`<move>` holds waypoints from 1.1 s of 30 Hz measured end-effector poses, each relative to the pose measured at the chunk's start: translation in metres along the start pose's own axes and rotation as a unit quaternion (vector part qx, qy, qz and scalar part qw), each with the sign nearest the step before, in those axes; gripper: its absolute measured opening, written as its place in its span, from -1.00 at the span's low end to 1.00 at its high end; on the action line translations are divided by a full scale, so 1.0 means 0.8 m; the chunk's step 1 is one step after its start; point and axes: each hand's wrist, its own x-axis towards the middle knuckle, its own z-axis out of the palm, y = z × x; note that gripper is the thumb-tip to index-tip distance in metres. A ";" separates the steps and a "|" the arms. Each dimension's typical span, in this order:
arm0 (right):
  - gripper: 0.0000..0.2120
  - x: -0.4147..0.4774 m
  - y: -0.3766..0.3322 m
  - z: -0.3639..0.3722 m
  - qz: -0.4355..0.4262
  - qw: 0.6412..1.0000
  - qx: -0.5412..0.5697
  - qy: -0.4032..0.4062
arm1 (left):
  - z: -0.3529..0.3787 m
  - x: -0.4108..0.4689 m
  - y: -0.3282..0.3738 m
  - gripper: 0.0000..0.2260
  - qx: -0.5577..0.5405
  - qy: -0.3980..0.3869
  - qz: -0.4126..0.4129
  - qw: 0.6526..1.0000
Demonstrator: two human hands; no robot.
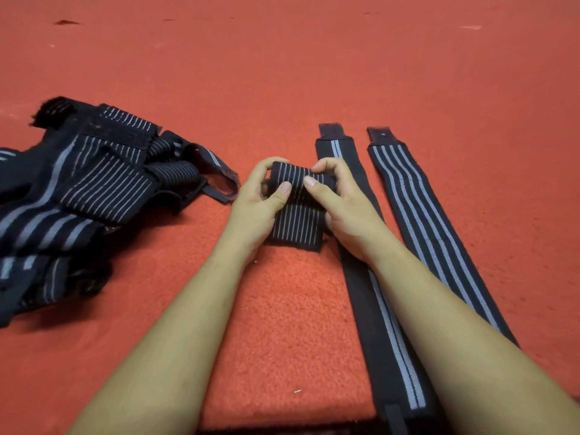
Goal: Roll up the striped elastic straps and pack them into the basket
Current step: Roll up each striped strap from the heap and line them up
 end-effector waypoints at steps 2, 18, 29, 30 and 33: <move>-0.83 0.002 0.002 -0.001 -0.011 0.999 -0.019 0.033 | 0.002 0.000 0.000 -0.70 -0.014 0.001 -0.016 1.000; -0.68 0.006 0.005 -0.011 -0.049 0.991 0.033 0.117 | 0.003 -0.001 -0.004 -0.86 0.018 0.020 -0.093 0.995; -0.60 0.003 0.002 -0.015 -0.071 0.992 -0.031 0.101 | 0.002 -0.003 0.002 -0.87 -0.102 -0.046 -0.133 0.985; -0.59 0.002 0.001 -0.015 -0.076 0.992 -0.043 0.095 | 0.002 -0.003 0.002 -0.86 -0.115 -0.046 -0.134 0.983; -0.56 0.000 -0.001 -0.012 -0.079 0.992 -0.079 0.067 | 0.009 -0.003 0.003 -0.63 -0.164 -0.038 -0.147 0.975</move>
